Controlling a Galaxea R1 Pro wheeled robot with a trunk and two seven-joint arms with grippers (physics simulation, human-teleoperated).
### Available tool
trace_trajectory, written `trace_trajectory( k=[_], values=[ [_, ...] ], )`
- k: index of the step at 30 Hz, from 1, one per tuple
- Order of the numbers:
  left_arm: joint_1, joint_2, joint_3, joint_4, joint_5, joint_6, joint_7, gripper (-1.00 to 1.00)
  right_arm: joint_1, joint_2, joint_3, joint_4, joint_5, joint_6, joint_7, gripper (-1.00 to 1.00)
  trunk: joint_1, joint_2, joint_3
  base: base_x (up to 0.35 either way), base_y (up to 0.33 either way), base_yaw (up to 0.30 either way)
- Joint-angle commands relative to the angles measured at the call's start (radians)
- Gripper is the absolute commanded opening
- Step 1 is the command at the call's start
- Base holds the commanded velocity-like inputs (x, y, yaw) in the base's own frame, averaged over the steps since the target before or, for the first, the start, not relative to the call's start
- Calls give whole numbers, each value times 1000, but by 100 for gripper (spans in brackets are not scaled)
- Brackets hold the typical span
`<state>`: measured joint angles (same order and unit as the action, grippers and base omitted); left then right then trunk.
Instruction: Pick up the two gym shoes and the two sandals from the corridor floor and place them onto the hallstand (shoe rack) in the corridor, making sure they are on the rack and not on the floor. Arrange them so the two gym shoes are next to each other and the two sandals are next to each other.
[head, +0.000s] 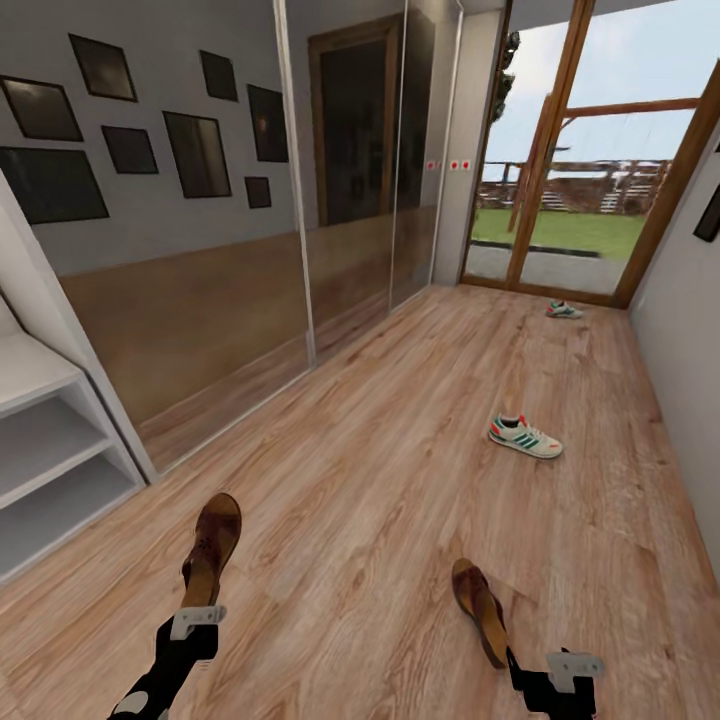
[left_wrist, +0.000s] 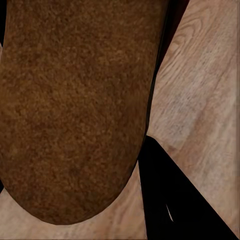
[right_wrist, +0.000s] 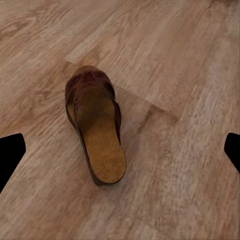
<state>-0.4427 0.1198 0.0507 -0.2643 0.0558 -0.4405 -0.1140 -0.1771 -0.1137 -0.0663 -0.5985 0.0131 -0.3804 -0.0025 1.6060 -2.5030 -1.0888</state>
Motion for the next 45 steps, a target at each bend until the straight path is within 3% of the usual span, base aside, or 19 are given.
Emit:
trace_trajectory(
  k=[1, 10, 21, 24, 27, 33, 36, 42, 44, 45],
  values=[
    [-1, 0, 6, 0, 2, -1, -10, -100, 0, 0, -1, 1, 1, -3, 0, 100, 0, 0, -2, 283, -168, 0],
    [-1, 0, 6, 0, 3, -1, -10, -100, 0, 0, 0, 1, 1, -3, 0, 100, 0, 0, -15, 231, -145, 0],
    [-2, -2, -1, -8, -6, 6, -12, -100, 0, 1, 4, -5, 5, 5, 6, 100, 0, 0, -18, 32, -21, 0],
    [-11, 0, 1, -12, -5, 13, -14, -100, -2, 1, 6, -18, 6, 25, 7, 100, 0, 0, -18, 4, -2, 0],
    [-21, -1, 2, -18, -5, 23, -16, -100, -17, 0, 6, -31, 13, 94, 8, 100, 0, 0, -18, 2, -1, 0],
    [-100, -9, -2, -46, -7, 119, -20, -100, -96, 0, 6, -65, 27, 304, 11, 100, 0, 0, -18, 0, 0, 0],
    [-170, -14, -4, -57, -6, 224, -22, -100, -155, 0, 6, -76, 30, 415, 11, 100, 0, 0, -18, 0, 0, 0],
    [-298, -23, -2, -61, -5, 307, -23, -100, -214, 0, 7, -77, 30, 477, 12, 100, 0, 0, -18, 0, 0, 0],
    [-310, -32, -3, -61, -7, 311, -24, -100, -218, 0, 8, -74, 31, 480, 19, 100, 0, 0, -18, 0, 0, 0],
    [-320, -46, -7, -61, -10, 320, -23, -100, -221, 0, 10, -71, 35, 480, 81, 100, 0, 0, -18, 139, 0, 0]
  ],
)
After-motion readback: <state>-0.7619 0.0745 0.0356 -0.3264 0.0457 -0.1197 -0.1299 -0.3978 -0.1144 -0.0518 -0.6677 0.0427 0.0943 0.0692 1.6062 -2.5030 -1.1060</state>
